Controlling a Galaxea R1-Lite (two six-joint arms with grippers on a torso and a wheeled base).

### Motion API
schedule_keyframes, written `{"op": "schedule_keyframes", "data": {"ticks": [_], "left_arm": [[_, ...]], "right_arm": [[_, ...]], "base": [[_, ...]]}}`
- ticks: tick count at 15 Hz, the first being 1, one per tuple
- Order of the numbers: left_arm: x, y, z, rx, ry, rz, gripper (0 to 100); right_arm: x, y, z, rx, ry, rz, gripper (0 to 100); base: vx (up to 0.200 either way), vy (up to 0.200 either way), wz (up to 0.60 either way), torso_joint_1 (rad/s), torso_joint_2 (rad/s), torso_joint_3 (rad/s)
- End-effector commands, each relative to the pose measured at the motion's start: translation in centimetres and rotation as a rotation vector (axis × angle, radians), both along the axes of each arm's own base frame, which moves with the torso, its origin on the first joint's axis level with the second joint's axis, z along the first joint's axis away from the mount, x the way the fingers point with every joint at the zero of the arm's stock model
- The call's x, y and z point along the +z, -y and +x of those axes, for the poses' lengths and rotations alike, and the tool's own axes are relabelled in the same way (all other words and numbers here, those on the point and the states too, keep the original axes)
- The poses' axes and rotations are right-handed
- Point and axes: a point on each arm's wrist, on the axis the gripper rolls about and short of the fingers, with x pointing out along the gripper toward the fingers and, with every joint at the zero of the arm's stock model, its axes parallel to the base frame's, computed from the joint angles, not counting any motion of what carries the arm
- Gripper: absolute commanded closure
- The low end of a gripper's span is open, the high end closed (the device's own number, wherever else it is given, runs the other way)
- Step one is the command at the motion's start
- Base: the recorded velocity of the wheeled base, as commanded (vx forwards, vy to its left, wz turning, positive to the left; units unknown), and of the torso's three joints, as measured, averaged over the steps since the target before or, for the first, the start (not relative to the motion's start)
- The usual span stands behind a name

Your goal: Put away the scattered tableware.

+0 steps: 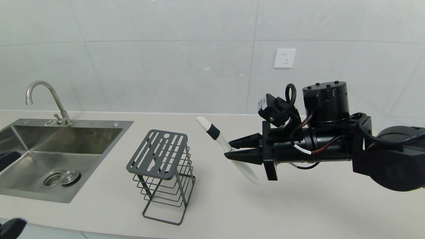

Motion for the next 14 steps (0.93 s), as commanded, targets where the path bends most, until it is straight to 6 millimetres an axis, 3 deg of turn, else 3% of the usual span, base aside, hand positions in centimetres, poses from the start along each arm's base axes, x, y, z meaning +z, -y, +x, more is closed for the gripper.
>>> {"op": "schedule_keyframes", "data": {"ticks": [1, 2, 5, 7, 14], "left_arm": [[-0.4, 1.2, 4.1, -0.119, -0.134, 0.021, 0], [-0.3, 1.6, 4.5, -0.166, -0.162, 0.012, 0], [0.9, 4.3, 8.5, -0.307, -0.26, -0.06, 0], [0.2, 5.3, 10.6, -0.327, -0.264, -0.057, 0], [-0.9, 6.3, 12.2, -0.34, -0.319, -0.061, 0]], "right_arm": [[0.2, -0.5, -0.4, 0.019, -0.001, 0.008, 100], [0.3, -0.6, -0.5, 0.029, -0.004, 0.015, 100], [0.8, -1.0, -0.6, 0.032, 0.01, 0.054, 100], [0.8, -1.0, -0.6, 0.036, 0.021, 0.063, 100], [0.8, -1.8, -1.3, 0.062, 0.019, 0.062, 100]], "base": [[0.0, 0.0, 0.0, 0.0, 0.0, 0.0], [0.0, 0.0, 0.0, 0.0, 0.0, 0.0], [0.0, 0.0, 0.0, 0.0, 0.0, 0.0], [0.0, 0.0, 0.0, 0.0, 0.0, 0.0], [0.0, 0.0, 0.0, 0.0, 0.0, 0.0]]}}
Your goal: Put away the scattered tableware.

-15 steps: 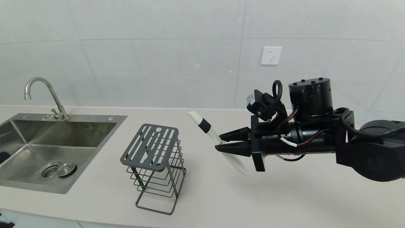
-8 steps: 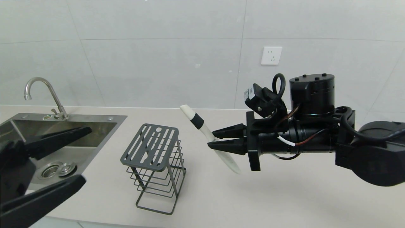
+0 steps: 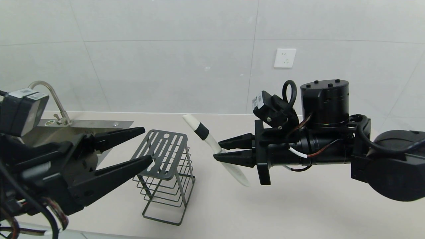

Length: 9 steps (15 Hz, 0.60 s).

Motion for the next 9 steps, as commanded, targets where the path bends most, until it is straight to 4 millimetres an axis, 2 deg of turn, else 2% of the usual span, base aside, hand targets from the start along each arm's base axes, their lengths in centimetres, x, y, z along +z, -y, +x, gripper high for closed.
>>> {"op": "schedule_keyframes", "data": {"ticks": [1, 4, 6, 9], "left_arm": [[-0.8, 0.7, 1.1, -0.014, -0.047, 0.02, 0], [-1.7, 2.3, 1.6, -0.081, -0.081, 0.042, 0], [-1.7, 4.2, 1.7, -0.149, -0.056, 0.032, 0], [-2.5, 5.7, 3.3, -0.091, -0.035, 0.014, 0]], "right_arm": [[0.1, -0.1, 0.0, 0.003, 0.002, 0.002, 100], [0.2, -0.4, -0.2, 0.014, 0.007, 0.005, 100], [0.1, -1.1, -0.8, 0.041, 0.006, 0.003, 100], [0.5, -1.9, -1.2, 0.066, 0.017, 0.016, 100]], "base": [[0.0, 0.0, 0.0, 0.0, 0.0, 0.0], [0.0, 0.0, 0.0, 0.0, 0.0, 0.0], [0.0, 0.0, 0.0, 0.0, 0.0, 0.0], [0.0, 0.0, 0.0, 0.0, 0.0, 0.0]]}}
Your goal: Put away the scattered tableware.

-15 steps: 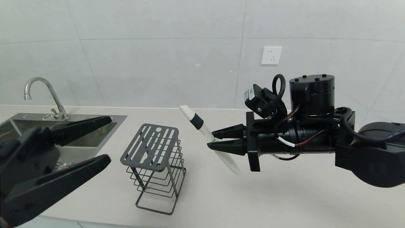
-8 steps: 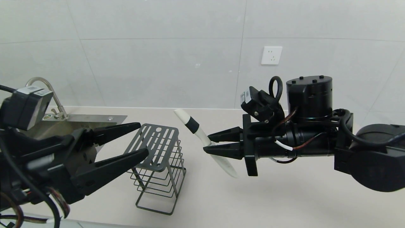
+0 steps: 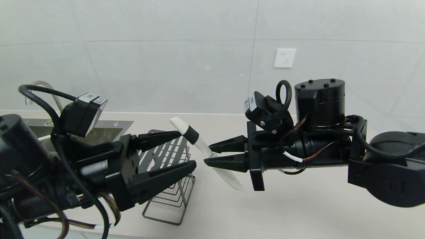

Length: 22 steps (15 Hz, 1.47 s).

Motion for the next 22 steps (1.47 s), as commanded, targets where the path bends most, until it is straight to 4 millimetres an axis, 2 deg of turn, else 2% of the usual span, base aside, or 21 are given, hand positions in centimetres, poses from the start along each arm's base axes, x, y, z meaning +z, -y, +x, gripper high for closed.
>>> {"op": "schedule_keyframes", "data": {"ticks": [1, 6, 11, 19, 22], "left_arm": [[-1.2, 1.0, 1.3, 0.011, -0.018, 0.005, 0], [-1.4, 1.3, 2.1, 0.037, 0.017, -0.02, 0], [-0.8, 1.8, 2.6, 0.02, 0.102, -0.122, 0], [-0.8, 2.6, 2.5, -0.014, 0.106, -0.155, 0], [0.0, 2.7, 2.6, -0.018, 0.132, -0.175, 0]], "right_arm": [[0.2, -0.4, -0.2, 0.011, 0.002, 0.006, 100], [0.5, -0.3, -0.2, 0.007, 0.002, 0.016, 100], [1.1, -0.7, -0.3, -0.043, -0.054, 0.116, 100], [0.8, -0.6, -0.7, -0.046, -0.075, 0.139, 100], [0.7, -0.6, -0.8, -0.046, -0.077, 0.137, 100]], "base": [[0.0, 0.0, 0.0, 0.0, 0.0, 0.0], [0.0, 0.0, 0.0, 0.0, 0.0, 0.0], [0.0, 0.0, 0.0, 0.0, 0.0, 0.0], [0.0, 0.0, 0.0, 0.0, 0.0, 0.0], [0.0, 0.0, 0.0, 0.0, 0.0, 0.0]]}}
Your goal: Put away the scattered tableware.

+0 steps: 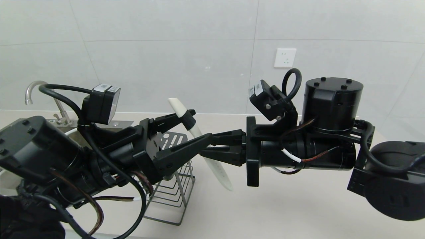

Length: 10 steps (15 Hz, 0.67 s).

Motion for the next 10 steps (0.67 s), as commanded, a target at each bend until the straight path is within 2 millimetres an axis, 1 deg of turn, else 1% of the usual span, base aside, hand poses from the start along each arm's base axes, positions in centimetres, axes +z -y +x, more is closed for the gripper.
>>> {"op": "schedule_keyframes", "data": {"ticks": [1, 3, 4, 10], "left_arm": [[0.38, 0.04, -0.01, -0.002, 0.014, -0.01, 0], [0.42, 0.02, -0.04, -0.001, 0.017, -0.01, 0], [0.42, 0.02, -0.04, -0.001, 0.017, -0.01, 100], [0.72, 0.33, -0.64, -0.026, 0.026, -0.017, 100]], "right_arm": [[0.13, 0.0, -0.03, 0.001, 0.007, 0.009, 100], [0.21, 0.0, -0.03, 0.001, 0.015, 0.016, 100], [0.21, 0.0, -0.03, 0.001, 0.015, 0.016, 100], [0.36, 0.07, 0.27, -0.008, 0.035, 0.03, 100]], "base": [[0.0, 0.0, 0.0, 0.0, 0.0, 0.0], [0.0, 0.0, 0.0, 0.0, 0.0, 0.0], [0.0, 0.0, 0.0, 0.0, 0.0, 0.0], [0.0, 0.0, 0.0, 0.0, 0.0, 0.0]]}}
